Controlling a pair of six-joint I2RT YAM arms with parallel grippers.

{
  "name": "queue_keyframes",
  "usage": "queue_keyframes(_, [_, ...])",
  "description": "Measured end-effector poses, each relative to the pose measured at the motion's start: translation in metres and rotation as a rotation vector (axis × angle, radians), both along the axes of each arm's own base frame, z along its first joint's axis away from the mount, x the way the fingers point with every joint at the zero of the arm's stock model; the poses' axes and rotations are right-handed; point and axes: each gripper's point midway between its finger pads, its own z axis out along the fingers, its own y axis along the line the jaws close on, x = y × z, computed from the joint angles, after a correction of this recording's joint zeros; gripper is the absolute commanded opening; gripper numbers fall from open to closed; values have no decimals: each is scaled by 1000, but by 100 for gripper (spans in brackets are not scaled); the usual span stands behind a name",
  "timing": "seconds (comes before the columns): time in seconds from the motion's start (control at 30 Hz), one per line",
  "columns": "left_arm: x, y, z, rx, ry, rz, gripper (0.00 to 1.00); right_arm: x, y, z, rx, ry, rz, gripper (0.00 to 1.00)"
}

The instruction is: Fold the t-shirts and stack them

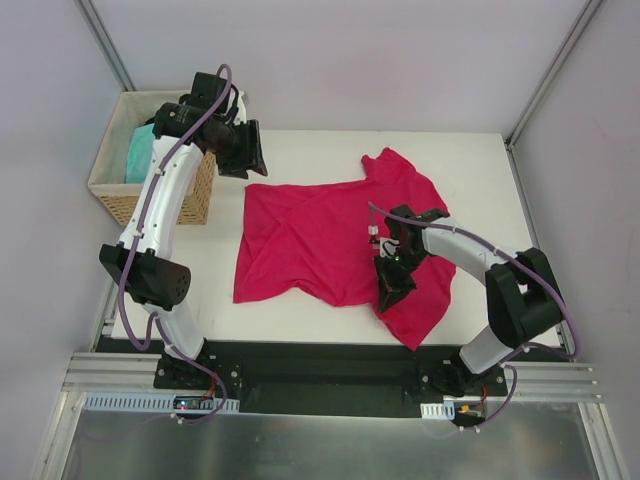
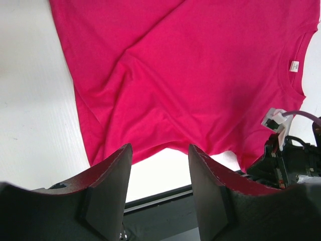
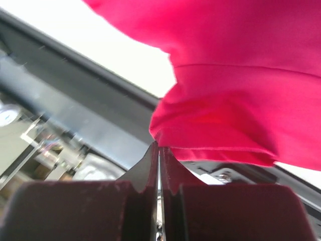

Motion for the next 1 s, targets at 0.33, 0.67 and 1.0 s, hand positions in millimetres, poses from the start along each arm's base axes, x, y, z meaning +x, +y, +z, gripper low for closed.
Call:
queue_keyframes(0.33, [-1, -5, 7, -28, -11, -16, 52, -26, 35, 23, 200, 93, 57, 38])
queue_keyframes(0.67, [0, -8, 4, -41, 2, -25, 56, -17, 35, 32, 197, 35, 59, 51])
queue_keyframes(1.0, [7, 4, -4, 25, -23, 16, 54, 165, -17, 18, -78, -308, -230, 38])
